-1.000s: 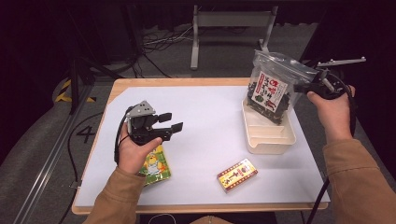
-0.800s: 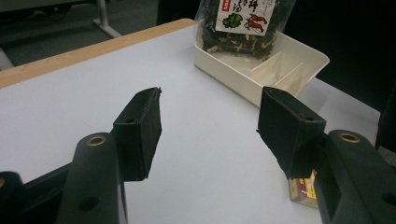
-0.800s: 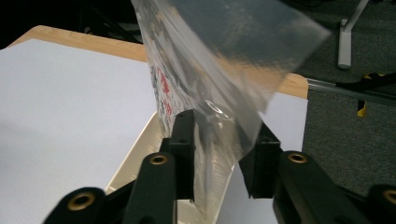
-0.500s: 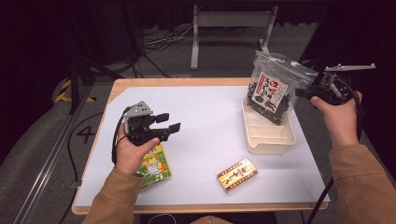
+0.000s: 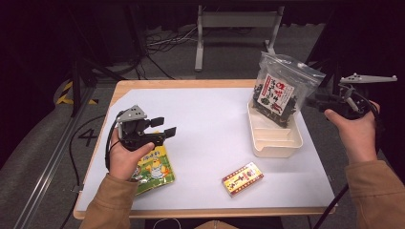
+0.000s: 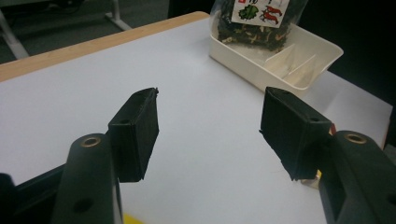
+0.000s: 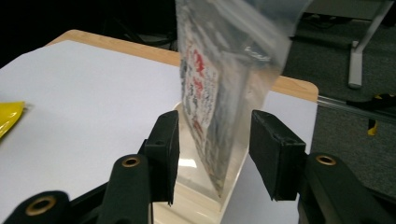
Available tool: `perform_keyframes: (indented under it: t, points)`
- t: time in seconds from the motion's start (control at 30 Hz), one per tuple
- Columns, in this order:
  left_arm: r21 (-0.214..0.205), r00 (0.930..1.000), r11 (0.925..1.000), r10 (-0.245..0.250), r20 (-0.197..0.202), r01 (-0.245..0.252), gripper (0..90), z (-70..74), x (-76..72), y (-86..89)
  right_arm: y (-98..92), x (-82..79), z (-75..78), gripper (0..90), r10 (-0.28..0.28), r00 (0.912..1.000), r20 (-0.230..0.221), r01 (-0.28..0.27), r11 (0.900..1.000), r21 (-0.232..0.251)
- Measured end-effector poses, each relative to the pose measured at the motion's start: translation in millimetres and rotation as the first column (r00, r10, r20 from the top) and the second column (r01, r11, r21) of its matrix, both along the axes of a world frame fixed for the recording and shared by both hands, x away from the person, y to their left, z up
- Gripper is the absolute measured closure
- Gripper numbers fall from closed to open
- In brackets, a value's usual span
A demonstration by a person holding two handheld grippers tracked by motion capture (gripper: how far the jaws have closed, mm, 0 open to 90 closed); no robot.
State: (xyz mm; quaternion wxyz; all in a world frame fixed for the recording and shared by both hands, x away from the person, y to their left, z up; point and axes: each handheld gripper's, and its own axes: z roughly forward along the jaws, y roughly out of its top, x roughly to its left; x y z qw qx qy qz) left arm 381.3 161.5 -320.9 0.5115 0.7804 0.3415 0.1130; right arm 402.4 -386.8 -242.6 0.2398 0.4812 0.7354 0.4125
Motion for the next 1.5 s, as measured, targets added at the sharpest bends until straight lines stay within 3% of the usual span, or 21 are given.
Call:
perform_keyframes:
  t: [0.37,0.53,0.8,0.97,1.03,1.07,1.13,1.23,1.43,1.5]
  points:
    - [0.019,0.9996,0.9998,0.007,-0.027,-0.007,36.5,1.7,-0.9,18.8,27.5,-18.9,-0.5,53.6,0.114,0.993,0.033,-0.114,0.9934,0.008]
    - [0.009,0.9979,0.999,0.045,-0.046,-0.044,33.2,2.7,-2.9,33.0,40.4,-23.1,-0.7,52.7,0.158,0.9863,0.048,-0.159,0.9873,0.01]
    - [0.067,0.9947,0.9938,0.092,-0.045,-0.089,27.8,0.5,-7.1,52.3,56.6,-31.7,-13.1,50.7,0.251,0.9645,0.083,-0.254,0.9668,0.031]
    - [0.122,0.986,0.9806,0.16,-0.047,-0.153,26.4,-5.2,-4.5,64.8,64.9,-38.0,-23.6,47.5,0.286,0.9531,0.1,-0.29,0.9564,0.034]
    - [0.157,0.9807,0.9712,0.189,-0.048,-0.18,25.9,-9.4,-1.2,69.0,67.9,-39.2,-29.4,46.1,0.32,0.9418,0.102,-0.326,0.9438,0.051]
    - [0.163,0.979,0.969,0.197,-0.054,-0.186,25.8,-10.8,-0.4,70.5,70.5,-40.5,-33.5,46.0,0.339,0.9345,0.11,-0.346,0.9367,0.054]
    - [0.167,0.977,0.967,0.204,-0.06,-0.192,25.7,-13.2,1.4,73.1,72.1,-41.3,-36.0,45.8,0.347,0.9306,0.115,-0.355,0.9335,0.051]
    - [0.182,0.9697,0.96,0.23,-0.081,-0.213,25.6,-19.4,5.2,80.0,80.3,-45.2,-46.5,45.4,0.384,0.9156,0.119,-0.391,0.9193,0.043]
    - [0.212,0.9558,0.9476,0.268,-0.12,-0.239,25.1,-31.1,8.7,88.9,89.9,-50.3,-54.1,43.9,0.406,0.9049,0.129,-0.412,0.9106,0.029]
    - [0.223,0.9529,0.9442,0.275,-0.129,-0.242,25.1,-34.3,8.7,90.8,91.6,-51.4,-55.5,43.8,0.405,0.9049,0.131,-0.411,0.9116,0.019]
